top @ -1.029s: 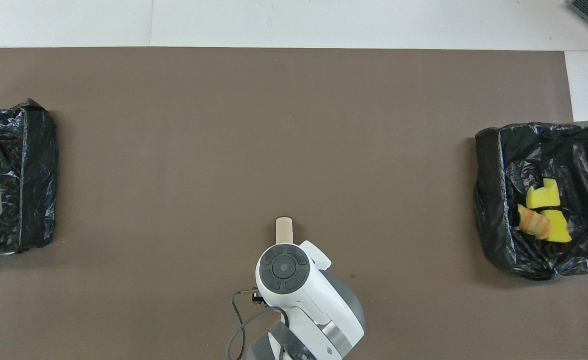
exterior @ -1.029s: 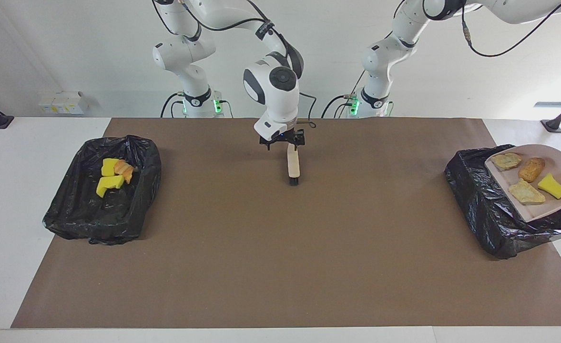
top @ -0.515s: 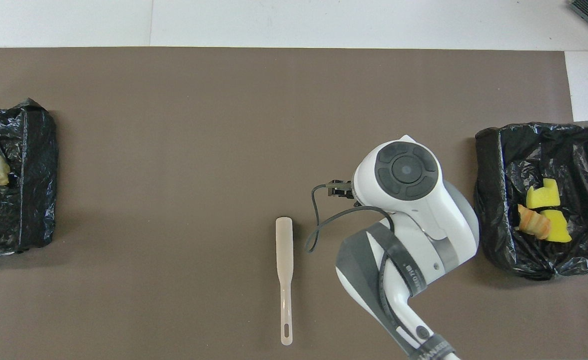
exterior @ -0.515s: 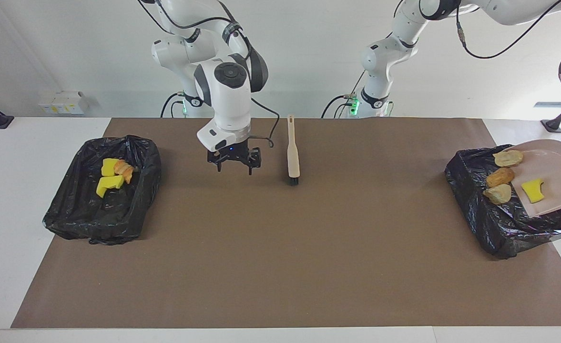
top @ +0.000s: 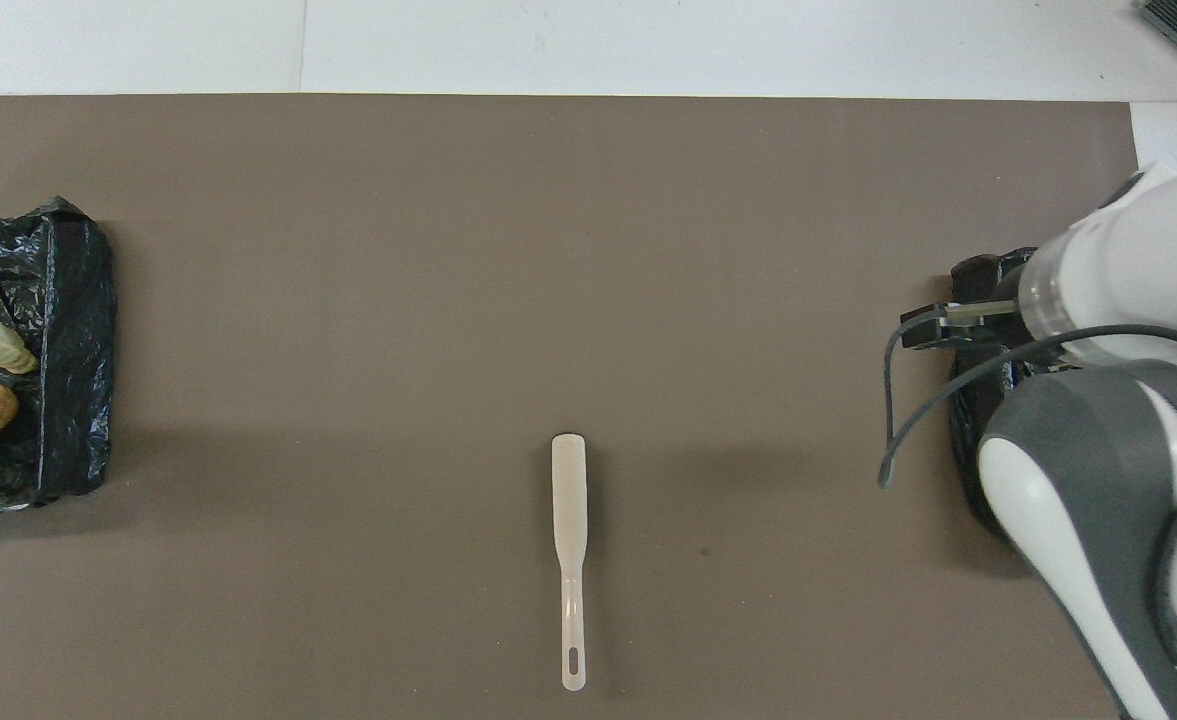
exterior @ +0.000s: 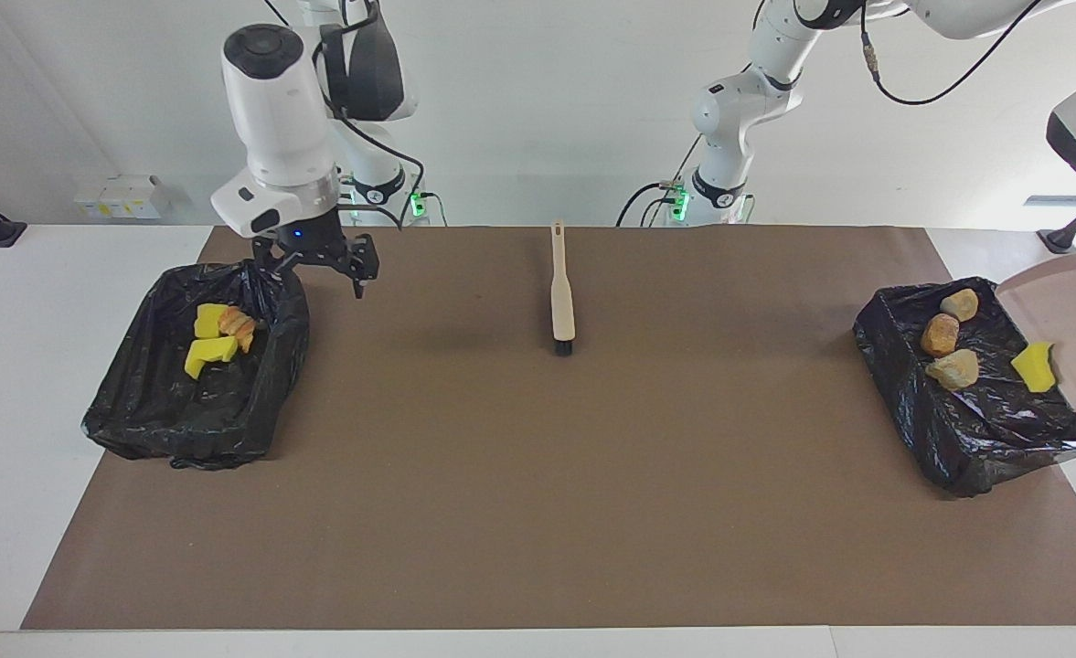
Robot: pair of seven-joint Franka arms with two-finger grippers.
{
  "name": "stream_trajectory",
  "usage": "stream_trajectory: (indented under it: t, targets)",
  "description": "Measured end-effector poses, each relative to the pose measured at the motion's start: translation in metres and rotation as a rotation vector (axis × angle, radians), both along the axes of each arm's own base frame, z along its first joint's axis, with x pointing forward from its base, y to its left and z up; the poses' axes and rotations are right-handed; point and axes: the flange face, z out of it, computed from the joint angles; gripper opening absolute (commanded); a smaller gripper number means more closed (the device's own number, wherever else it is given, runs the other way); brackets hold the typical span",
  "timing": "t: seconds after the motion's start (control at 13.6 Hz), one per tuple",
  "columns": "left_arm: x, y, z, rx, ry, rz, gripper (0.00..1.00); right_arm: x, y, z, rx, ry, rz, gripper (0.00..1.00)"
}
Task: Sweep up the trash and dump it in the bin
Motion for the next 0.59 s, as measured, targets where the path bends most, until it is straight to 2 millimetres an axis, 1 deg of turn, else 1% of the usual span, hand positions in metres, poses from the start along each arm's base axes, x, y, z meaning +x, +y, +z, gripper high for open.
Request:
stream_trajectory:
  t: [0.07, 0.15, 0.22, 0.29, 0.37, 0.44, 0.59]
  targets:
    - [0.000, -0.008, 0.001, 0.028, -0.011, 0.025, 0.00, -0.006, -0.014, 0.013, -0.002, -0.009, -0.007, 1.00]
    - [0.001, -0.021, 0.002, 0.051, -0.018, 0.053, 0.00, -0.013, -0.029, 0.028, -0.002, -0.014, -0.028, 1.00]
    - [0.002, -0.036, 0.002, 0.063, -0.017, 0.070, 0.00, -0.019, -0.042, 0.039, -0.001, -0.012, -0.051, 1.00]
    - [0.004, -0.053, 0.003, 0.068, -0.017, 0.072, 0.00, -0.023, -0.054, 0.047, 0.010, -0.007, -0.076, 1.00]
    - [0.006, -0.071, 0.006, 0.068, -0.016, 0.063, 0.00, -0.025, -0.062, 0.049, 0.036, -0.003, -0.096, 1.00]
    - [0.008, -0.092, 0.008, 0.058, -0.016, 0.050, 0.00, -0.025, -0.066, 0.049, 0.059, 0.001, -0.108, 1.00]
    - [0.008, -0.135, 0.008, 0.004, -0.013, 0.044, 0.00, -0.025, -0.068, 0.047, 0.095, 0.007, -0.120, 1.00]
